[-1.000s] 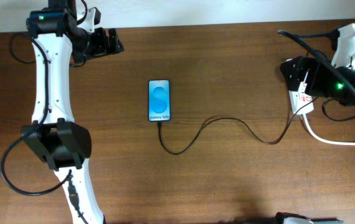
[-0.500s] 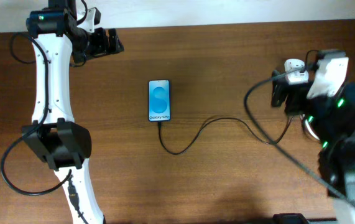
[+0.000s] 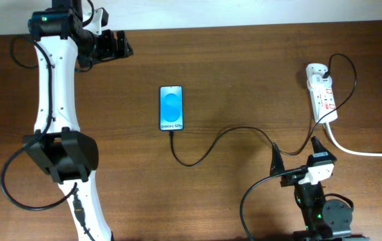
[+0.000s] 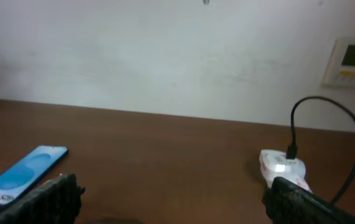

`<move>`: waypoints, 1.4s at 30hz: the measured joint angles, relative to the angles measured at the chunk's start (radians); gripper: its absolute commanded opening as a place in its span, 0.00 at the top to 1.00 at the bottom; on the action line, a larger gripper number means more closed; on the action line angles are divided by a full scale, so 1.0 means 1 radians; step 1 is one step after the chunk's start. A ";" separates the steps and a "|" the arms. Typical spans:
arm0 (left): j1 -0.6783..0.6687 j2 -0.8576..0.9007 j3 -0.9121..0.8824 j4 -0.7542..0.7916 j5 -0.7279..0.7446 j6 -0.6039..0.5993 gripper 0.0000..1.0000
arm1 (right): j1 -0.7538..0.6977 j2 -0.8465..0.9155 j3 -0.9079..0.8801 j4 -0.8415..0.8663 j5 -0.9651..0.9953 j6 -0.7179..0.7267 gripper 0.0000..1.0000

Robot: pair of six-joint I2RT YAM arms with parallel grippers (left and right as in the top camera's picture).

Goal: Plug charger to phone and switch on socket

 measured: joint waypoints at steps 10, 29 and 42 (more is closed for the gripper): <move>0.000 0.000 0.000 0.000 0.000 0.000 0.01 | 0.000 -0.001 -0.050 -0.041 0.000 0.000 0.02; -0.001 -0.722 -1.108 0.747 -0.060 0.006 0.01 | 0.002 -0.002 -0.050 -0.040 0.000 0.000 0.02; 0.003 -1.899 -2.374 1.550 -0.146 0.280 0.01 | 0.002 -0.004 -0.050 -0.040 0.000 0.000 0.02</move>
